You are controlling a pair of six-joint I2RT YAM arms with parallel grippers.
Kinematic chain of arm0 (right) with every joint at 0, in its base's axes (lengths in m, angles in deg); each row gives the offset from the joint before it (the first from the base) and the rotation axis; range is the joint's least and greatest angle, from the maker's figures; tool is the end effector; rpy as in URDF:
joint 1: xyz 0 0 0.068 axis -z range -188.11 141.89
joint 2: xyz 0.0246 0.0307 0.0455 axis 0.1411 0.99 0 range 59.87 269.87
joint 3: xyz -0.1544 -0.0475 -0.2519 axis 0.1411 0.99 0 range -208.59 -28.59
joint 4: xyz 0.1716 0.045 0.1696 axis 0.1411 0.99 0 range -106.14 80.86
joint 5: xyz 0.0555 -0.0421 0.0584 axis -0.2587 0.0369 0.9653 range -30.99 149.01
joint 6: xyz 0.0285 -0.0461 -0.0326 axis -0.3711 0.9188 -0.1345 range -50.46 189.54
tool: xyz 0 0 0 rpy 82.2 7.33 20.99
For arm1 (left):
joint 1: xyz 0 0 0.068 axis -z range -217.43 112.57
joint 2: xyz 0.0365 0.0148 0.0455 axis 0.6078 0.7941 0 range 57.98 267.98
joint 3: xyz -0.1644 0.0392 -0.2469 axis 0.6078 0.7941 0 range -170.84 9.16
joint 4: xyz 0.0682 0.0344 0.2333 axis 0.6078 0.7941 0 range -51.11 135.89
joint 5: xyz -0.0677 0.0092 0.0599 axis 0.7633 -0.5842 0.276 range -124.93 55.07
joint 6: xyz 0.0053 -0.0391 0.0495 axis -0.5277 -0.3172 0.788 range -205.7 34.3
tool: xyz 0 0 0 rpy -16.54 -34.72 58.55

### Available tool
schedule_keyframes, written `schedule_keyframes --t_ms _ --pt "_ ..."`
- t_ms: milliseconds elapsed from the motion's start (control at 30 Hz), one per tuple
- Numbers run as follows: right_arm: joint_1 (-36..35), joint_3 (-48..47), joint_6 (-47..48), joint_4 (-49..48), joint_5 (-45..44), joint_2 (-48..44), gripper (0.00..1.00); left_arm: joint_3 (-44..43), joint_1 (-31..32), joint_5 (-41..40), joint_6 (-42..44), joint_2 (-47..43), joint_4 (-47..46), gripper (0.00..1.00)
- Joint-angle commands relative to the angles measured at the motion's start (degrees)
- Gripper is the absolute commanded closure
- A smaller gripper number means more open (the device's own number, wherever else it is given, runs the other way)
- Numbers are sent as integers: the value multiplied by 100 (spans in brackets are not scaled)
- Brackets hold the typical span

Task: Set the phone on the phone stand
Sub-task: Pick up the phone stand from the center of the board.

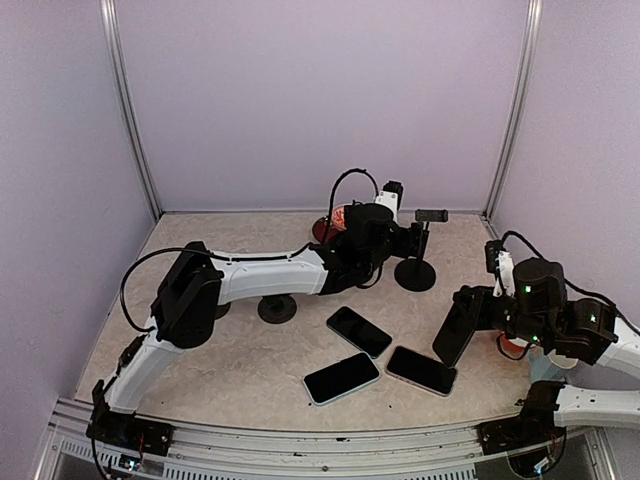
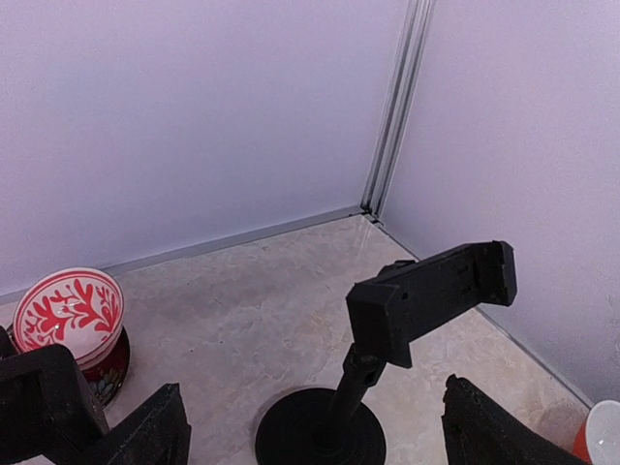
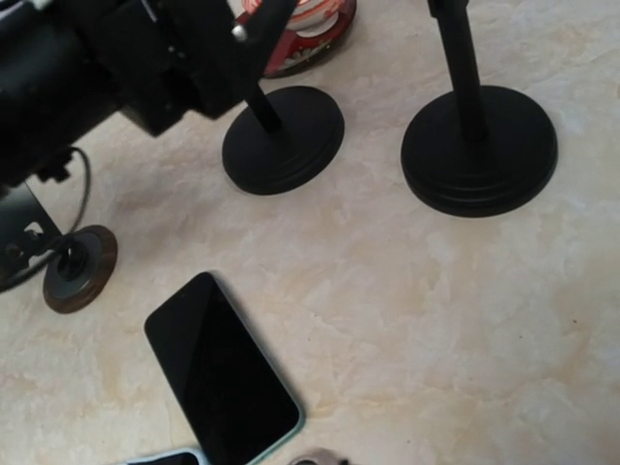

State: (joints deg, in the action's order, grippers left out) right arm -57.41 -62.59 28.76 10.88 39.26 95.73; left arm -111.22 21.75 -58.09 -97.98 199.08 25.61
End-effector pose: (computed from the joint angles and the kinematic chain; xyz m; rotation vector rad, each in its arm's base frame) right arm 0.0897 0.0791 0.2788 0.0589 2.0997 0.6161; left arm 0.3232 -0.5042 0.2564 0.3956 1.6791 -0.5879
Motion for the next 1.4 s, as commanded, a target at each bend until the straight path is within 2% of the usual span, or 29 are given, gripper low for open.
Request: schedule_keyframes --t_ms 0,167,367,567,833,933,1167,1367 --pt "63 -8 -115 -119 16 -77 100 -219 -3 -273 107 252 -910 14" --pt "55 -18 -84 -203 49 0 100 -324 -11 -132 222 512 -1392 18" --pt "64 -42 -32 -259 37 91 100 -687 -58 -14 246 873 -1537 28" --pt "61 -78 -7 -274 9 132 100 -768 -110 98 242 991 -1741 50" --pt "56 -159 43 -287 -23 197 100 -803 -131 206 281 1020 -1864 64" --pt "56 -168 31 -274 0 202 100 -805 -135 262 318 1016 -1926 73" --pt "63 -174 -27 -200 19 114 100 -742 -56 355 441 875 -1975 99" --pt "59 -163 -77 -70 -14 -26 100 -291 170 223 735 418 -2339 100"
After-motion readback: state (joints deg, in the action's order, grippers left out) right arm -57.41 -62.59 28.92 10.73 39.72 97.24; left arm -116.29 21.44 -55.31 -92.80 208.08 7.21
